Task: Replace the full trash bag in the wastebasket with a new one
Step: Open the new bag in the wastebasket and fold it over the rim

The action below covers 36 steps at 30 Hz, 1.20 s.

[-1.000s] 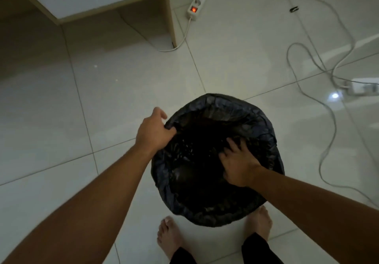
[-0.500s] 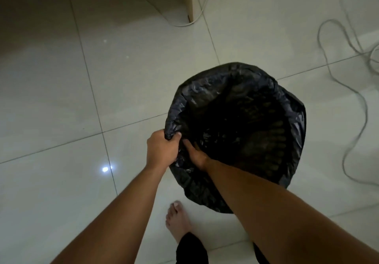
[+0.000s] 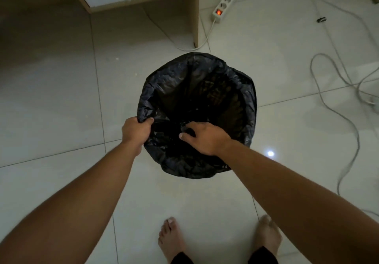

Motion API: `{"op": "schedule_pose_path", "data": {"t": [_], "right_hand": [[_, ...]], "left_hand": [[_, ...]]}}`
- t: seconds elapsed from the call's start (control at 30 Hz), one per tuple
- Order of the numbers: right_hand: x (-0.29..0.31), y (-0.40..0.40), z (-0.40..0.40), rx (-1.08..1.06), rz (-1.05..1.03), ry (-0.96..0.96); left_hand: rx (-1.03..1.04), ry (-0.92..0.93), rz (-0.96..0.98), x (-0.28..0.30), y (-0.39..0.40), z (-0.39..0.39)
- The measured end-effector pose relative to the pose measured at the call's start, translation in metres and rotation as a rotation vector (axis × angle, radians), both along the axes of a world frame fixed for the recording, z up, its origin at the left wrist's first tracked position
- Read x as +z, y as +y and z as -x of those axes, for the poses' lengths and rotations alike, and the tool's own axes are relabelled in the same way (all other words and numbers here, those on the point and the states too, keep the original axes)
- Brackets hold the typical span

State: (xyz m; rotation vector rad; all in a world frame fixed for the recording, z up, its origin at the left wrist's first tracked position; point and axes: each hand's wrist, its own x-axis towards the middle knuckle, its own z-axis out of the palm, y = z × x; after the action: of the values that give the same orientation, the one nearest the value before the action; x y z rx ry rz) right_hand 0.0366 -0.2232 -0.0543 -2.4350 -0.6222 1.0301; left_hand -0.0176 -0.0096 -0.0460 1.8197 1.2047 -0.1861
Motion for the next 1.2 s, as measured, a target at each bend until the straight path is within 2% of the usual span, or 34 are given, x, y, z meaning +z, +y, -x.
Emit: {"op": "schedule_pose_path", "data": {"t": [0.07,0.17,0.23,0.27,0.3,0.37,0.4,0.47,0.5,0.57,0.63,0.73,0.9,1.03,1.13,1.2], "right_hand": [[0.019,-0.016,0.003,0.161,0.129,-0.112],[0.031,-0.039,0.014,0.308,0.292,-0.125],[0.036,-0.051,0.020,0.224,0.141,-0.189],[0.038,-0.058,0.022,0.124,-0.002,-0.271],[0.040,-0.065,0.026,-0.012,-0.153,-0.377],[0.038,-0.082,0.035,-0.391,-0.430,-0.526],[0.035,-0.091,0.041,-0.601,-0.517,-0.496],[0.033,-0.103,0.052,-0.969,-0.579,-0.209],[0.029,-0.106,0.057,-1.095,-0.604,0.006],[0.023,-0.110,0.066,-1.185,-0.708,0.356],[0.020,-0.109,0.071,-1.117,-0.768,0.474],[0.020,-0.105,0.072,-1.088,-0.744,0.449],[0.032,-0.092,0.068,-1.134,-0.749,0.108],[0.049,-0.070,0.055,-1.044,-0.770,-0.162],[0.053,-0.059,0.041,-0.742,-0.749,-0.338],[0.049,-0.055,0.034,-0.558,-0.638,-0.405]], "left_hand": [[-0.007,-0.001,0.029,0.005,0.002,-0.002],[0.013,0.021,0.043,0.018,-0.016,0.006],[-0.024,-0.103,-0.180,0.027,-0.033,0.018],[-0.101,-0.238,-0.340,0.031,-0.043,0.024],[-0.219,-0.394,-0.471,0.036,-0.054,0.030],[-0.536,-0.618,-0.573,0.040,-0.079,0.038],[-0.706,-0.637,-0.574,0.041,-0.093,0.042],[-1.002,-0.526,-0.565,0.038,-0.120,0.051],[-1.099,-0.452,-0.556,0.035,-0.131,0.055],[-1.179,-0.321,-0.556,0.028,-0.143,0.058],[-1.199,-0.249,-0.577,0.024,-0.145,0.056],[-1.193,-0.283,-0.593,0.026,-0.144,0.053],[-1.039,-0.488,-0.627,0.054,-0.121,0.027],[-1.024,-0.595,-0.665,0.078,-0.104,-0.002],[-1.005,-0.586,-0.647,0.082,-0.093,-0.012],[-1.014,-0.573,-0.634,0.081,-0.089,-0.013]]}}
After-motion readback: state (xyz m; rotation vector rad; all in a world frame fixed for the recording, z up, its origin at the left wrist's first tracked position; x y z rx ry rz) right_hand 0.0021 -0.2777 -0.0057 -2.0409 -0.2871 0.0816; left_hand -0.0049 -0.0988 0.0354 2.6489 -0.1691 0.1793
